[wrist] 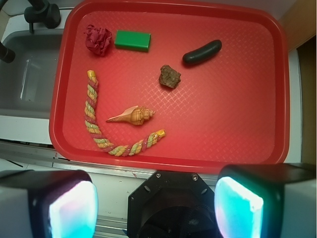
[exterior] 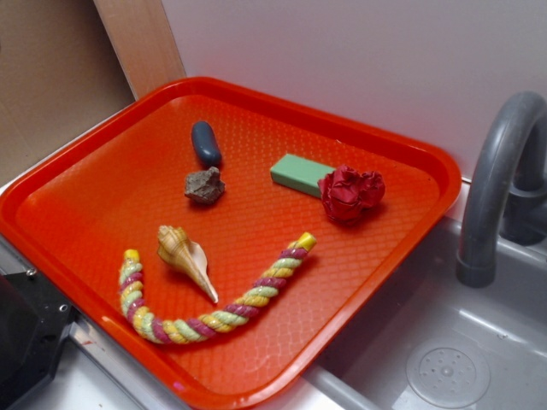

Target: Grab the red paper.

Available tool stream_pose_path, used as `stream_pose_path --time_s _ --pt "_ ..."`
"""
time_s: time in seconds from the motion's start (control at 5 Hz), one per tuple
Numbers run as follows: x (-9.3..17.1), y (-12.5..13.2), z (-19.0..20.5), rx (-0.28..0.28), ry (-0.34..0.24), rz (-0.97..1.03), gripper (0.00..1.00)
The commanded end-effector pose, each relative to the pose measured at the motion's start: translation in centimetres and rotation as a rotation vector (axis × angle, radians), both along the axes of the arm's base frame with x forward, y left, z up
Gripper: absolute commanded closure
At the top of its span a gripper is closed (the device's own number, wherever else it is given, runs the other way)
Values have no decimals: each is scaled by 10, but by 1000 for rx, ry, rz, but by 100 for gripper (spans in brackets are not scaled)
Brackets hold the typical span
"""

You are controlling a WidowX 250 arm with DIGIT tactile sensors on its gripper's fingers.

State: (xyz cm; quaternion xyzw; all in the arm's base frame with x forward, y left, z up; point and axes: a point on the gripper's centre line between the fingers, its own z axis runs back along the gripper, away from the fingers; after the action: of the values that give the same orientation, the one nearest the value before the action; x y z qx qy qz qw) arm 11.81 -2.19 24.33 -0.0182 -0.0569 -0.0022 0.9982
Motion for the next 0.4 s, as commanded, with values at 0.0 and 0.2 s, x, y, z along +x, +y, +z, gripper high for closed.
stream_pose_path --time_s 0.0,0.2 --pt "0 0 0 0 0 0 0" --pt "32 -31 -5 10 -22 -6 0"
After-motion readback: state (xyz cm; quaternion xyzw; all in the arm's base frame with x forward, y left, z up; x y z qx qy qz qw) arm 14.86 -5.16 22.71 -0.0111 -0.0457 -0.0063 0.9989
